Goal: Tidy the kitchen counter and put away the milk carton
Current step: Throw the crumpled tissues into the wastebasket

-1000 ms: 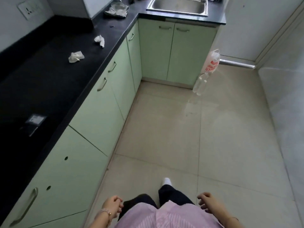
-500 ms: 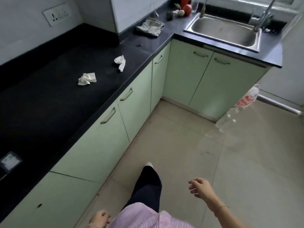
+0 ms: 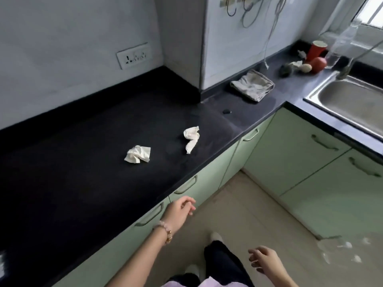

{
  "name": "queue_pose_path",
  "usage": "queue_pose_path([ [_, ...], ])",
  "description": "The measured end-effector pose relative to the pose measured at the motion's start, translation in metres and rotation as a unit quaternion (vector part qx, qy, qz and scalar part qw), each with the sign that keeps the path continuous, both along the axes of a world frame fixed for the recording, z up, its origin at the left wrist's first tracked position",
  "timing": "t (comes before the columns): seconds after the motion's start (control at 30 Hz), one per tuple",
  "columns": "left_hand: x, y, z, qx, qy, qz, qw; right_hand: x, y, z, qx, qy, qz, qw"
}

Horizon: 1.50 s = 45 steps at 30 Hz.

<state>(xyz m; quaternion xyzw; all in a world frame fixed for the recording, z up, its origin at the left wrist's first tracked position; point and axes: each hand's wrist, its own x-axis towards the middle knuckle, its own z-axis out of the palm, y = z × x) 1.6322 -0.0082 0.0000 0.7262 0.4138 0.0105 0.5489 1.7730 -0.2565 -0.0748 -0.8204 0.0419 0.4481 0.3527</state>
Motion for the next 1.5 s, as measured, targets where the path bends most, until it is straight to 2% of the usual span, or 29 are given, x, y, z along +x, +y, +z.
queue_pose_path([
  [0.07,0.013,0.021,0.008,0.014,-0.036,0.059,0.998,0.035,0.055,0.024,0.057,-0.036,0.064,0.996],
  [0.17,0.022,0.055,0.017,0.041,-0.07,0.172,0.982,0.083,0.137,0.059,0.137,-0.099,0.192,0.967],
  [0.33,0.025,0.098,0.033,0.184,-0.027,0.337,0.923,0.138,0.259,0.101,0.209,-0.189,0.338,0.898],
  [0.4,0.023,0.112,0.031,0.243,0.035,0.341,0.907,0.149,0.294,0.105,0.209,-0.231,0.385,0.869],
  [0.5,0.022,0.131,0.021,0.261,0.094,0.345,0.897,0.161,0.337,0.093,0.186,-0.289,0.486,0.804],
  [0.7,0.032,0.162,0.009,0.218,0.159,0.375,0.887,0.16,0.366,0.076,0.176,-0.343,0.533,0.753],
  [0.83,0.031,0.175,0.003,0.205,0.202,0.362,0.887,0.158,0.373,0.076,0.16,-0.322,0.523,0.773],
  [1.03,0.03,0.179,0.008,0.201,0.179,0.378,0.886,0.152,0.374,0.081,0.175,-0.277,0.473,0.818],
  [1.23,0.032,0.17,0.008,0.18,0.09,0.446,0.872,0.146,0.371,0.088,0.203,-0.213,0.418,0.859],
  [1.37,0.027,0.155,0.02,0.134,0.02,0.511,0.849,0.142,0.369,0.094,0.228,-0.11,0.354,0.9],
  [1.5,0.001,0.13,0.024,0.096,-0.072,0.562,0.819,0.123,0.367,0.111,0.274,-0.04,0.342,0.898],
])
